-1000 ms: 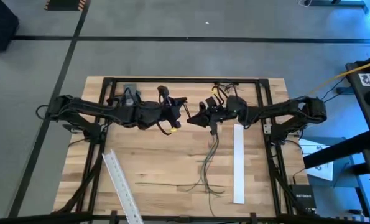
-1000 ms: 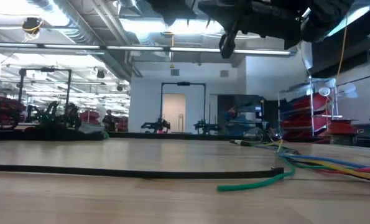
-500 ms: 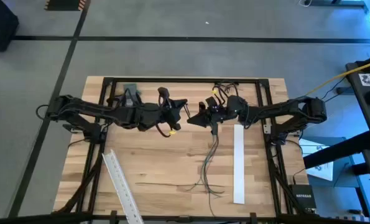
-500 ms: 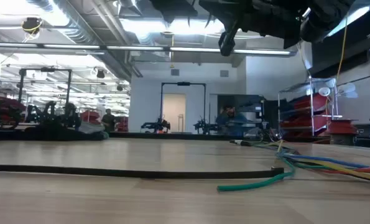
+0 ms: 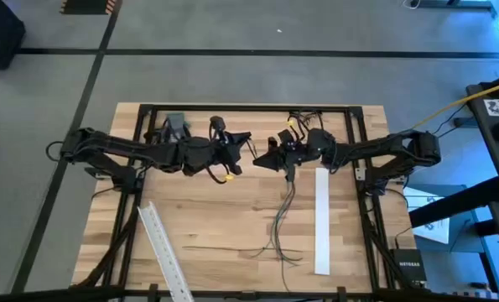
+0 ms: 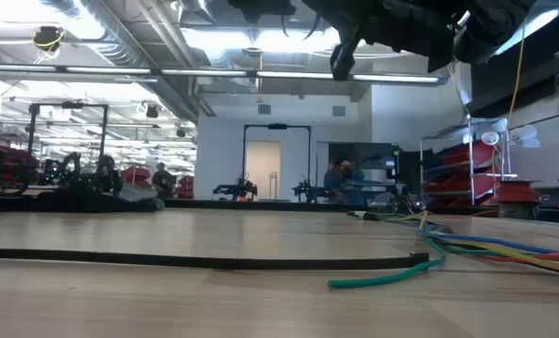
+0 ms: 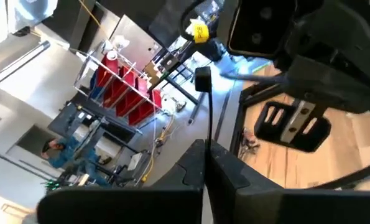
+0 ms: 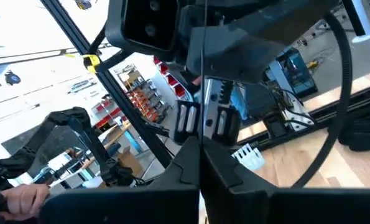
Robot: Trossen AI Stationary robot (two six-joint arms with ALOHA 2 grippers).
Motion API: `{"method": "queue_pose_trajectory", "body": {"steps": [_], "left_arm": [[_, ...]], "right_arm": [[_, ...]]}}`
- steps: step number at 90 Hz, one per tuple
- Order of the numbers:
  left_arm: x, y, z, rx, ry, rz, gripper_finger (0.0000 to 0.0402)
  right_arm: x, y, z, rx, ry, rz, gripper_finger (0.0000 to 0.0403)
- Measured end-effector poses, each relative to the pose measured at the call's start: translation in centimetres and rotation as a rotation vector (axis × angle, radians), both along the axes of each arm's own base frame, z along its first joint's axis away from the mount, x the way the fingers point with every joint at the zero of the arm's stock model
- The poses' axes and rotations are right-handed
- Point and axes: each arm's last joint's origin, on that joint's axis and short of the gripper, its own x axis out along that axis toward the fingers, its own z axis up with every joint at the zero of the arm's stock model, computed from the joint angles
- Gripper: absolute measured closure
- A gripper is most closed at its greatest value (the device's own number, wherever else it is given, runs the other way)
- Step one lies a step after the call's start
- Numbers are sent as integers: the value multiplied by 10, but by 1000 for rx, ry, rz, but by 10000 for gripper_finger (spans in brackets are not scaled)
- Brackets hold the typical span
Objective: Ziptie cables
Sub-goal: Wrap the top black zip tie on the colored cables
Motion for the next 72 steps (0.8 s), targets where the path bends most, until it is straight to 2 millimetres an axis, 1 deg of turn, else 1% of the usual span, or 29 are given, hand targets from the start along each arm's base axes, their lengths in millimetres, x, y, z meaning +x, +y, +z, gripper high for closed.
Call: {"method": "queue_pose_trajectory", "body": {"steps": [27,46,72], "left_arm": [[1,2,-1,-10,0,-10,401],[2,8,-2,-25,-12,-10,401],[2,8,-2,-15,1,-13,401]], "right_arm": [[0,0,0,1,-2,-6,403],[0,0,0,1,0,-6,403],[0,0,0,4,-1,-11,403]]}}
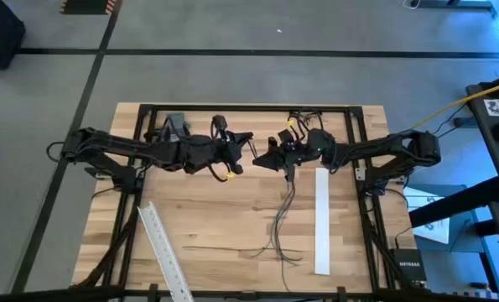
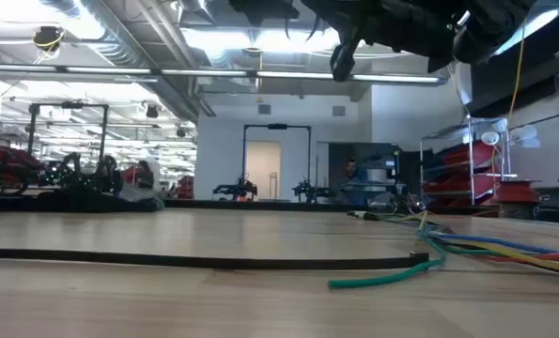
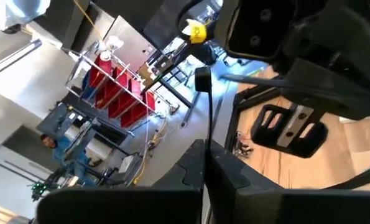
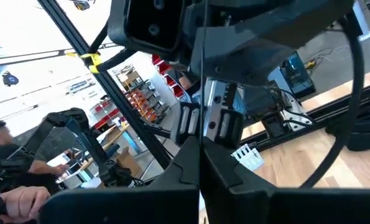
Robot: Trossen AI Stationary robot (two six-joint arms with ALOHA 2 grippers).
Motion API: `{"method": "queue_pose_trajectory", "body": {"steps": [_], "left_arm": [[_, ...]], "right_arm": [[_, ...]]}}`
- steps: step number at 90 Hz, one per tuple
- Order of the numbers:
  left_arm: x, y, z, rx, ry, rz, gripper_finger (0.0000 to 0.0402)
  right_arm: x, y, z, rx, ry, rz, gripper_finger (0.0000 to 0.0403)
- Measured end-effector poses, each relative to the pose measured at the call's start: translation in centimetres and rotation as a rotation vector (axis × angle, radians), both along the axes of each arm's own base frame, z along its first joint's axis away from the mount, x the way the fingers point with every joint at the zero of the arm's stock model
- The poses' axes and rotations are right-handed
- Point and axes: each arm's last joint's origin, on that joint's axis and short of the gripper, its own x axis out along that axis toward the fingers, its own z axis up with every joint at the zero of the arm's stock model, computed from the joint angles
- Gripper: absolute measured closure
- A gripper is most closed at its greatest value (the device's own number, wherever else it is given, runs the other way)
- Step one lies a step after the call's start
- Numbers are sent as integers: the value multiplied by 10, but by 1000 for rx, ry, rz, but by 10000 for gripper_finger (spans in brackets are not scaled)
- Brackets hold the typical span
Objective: Ziptie cables
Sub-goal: Wrap the top black zip tie on the colored cables
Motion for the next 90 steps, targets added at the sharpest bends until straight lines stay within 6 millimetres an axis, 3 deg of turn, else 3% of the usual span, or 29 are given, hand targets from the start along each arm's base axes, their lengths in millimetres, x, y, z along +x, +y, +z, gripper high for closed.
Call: {"method": "queue_pose_trajectory", "body": {"steps": [58,90], "left_arm": [[4,-5,-5,59,54,-19,401],[4,-4,-7,191,156,8,401]], "right_arm": [[0,-1,1,128,26,-13,403],[0,-1,0,265,72,16,403]]}}
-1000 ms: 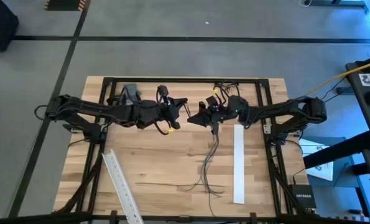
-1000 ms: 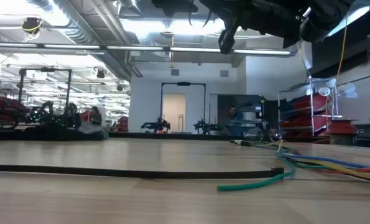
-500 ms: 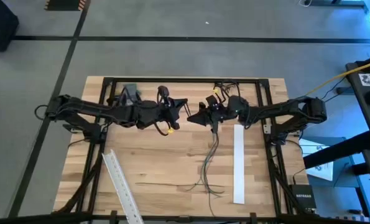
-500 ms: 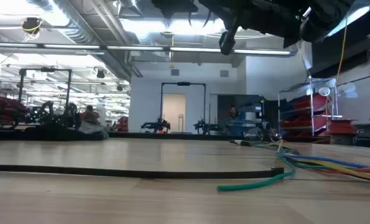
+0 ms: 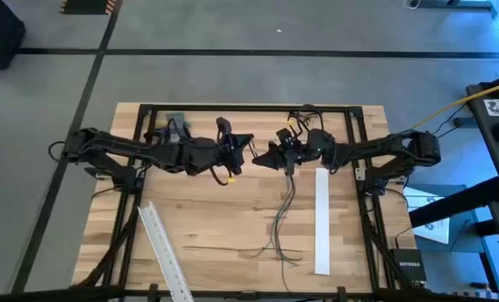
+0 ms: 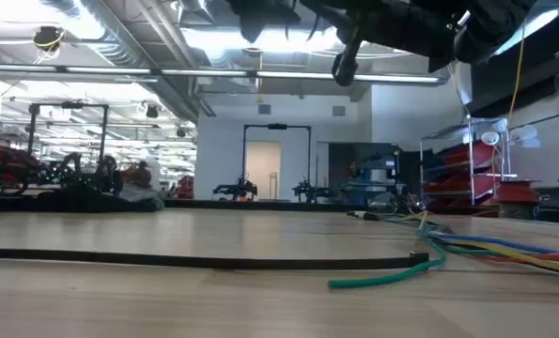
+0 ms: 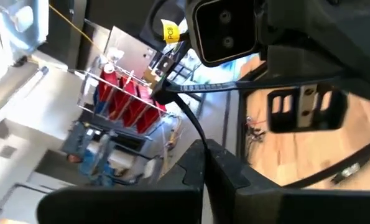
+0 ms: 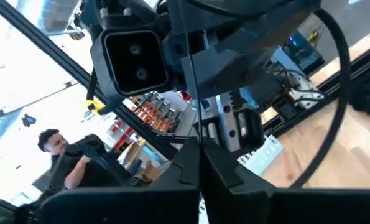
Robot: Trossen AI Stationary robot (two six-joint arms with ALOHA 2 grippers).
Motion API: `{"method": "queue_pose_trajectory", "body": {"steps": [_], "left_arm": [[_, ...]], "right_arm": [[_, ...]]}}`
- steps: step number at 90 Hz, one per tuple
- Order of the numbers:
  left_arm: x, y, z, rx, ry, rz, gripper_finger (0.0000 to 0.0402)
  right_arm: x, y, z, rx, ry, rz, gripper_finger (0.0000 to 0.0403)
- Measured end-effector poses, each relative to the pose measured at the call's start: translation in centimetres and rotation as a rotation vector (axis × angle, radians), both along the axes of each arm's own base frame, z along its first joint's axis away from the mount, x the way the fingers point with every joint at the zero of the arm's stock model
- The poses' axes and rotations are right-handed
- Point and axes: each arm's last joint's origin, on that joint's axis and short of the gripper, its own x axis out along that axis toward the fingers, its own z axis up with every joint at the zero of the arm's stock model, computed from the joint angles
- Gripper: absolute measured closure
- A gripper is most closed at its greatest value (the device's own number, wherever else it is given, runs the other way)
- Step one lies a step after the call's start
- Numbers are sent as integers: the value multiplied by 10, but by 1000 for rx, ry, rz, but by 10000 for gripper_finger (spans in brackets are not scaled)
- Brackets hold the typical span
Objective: Ziptie cables
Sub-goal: Wrap the top black zip tie on the colored cables
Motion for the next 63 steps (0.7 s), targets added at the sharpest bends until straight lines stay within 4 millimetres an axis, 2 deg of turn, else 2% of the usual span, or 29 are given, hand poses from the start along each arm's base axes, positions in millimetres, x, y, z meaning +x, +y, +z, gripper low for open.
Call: {"method": "queue_pose_trajectory", "body": {"steps": [31,63], "left_arm": [[0,1,1,100,69,-5,401],[0,10,0,140,115,15,401]], "right_arm": [[0,0,0,136,36,19,403],[0,3,1,162,39,40,403]]}}
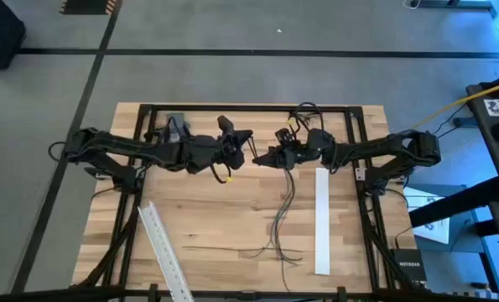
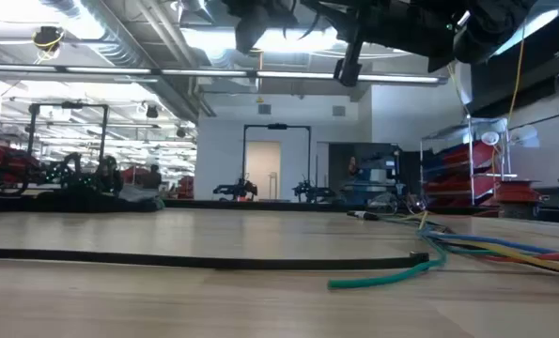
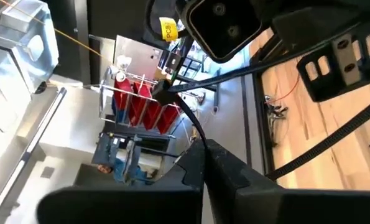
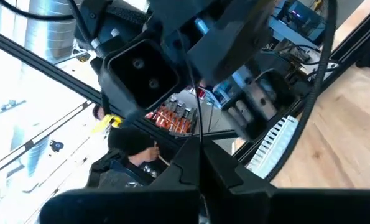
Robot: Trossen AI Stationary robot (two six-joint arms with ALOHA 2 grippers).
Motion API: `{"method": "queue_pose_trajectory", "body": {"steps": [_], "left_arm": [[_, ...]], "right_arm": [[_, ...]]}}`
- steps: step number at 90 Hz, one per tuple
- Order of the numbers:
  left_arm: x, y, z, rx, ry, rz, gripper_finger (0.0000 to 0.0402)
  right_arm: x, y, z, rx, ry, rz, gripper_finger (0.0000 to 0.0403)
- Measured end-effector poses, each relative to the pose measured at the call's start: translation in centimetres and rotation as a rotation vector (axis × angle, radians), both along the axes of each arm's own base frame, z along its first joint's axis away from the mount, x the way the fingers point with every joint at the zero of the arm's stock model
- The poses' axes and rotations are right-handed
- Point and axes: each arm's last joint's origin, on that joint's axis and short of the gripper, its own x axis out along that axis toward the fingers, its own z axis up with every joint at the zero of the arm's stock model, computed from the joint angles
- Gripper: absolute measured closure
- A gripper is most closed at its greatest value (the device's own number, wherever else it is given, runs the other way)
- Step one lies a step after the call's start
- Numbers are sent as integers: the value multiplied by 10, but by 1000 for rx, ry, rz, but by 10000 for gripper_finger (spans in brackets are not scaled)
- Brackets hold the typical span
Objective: Ziptie cables
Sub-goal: Wrap the top black zip tie on the colored cables
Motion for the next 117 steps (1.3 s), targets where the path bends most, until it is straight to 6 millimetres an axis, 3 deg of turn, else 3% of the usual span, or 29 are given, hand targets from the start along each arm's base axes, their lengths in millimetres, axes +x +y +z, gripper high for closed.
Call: {"method": "queue_pose_trajectory", "body": {"steps": [42,57,76,96,117], "left_arm": [[0,-4,-2,-26,2,-8,401],[7,-7,-11,-25,27,-17,401],[18,-16,-29,-18,84,-39,401],[18,-23,-30,-21,75,-21,401],[16,-29,-34,-54,92,-6,401]], "right_arm": [[-1,3,6,-34,-67,-14,403],[0,2,5,-31,-59,-39,403],[1,1,0,-48,-17,-62,403],[2,-2,-12,-88,99,-79,403],[1,-10,-14,-142,110,-115,403]]}}
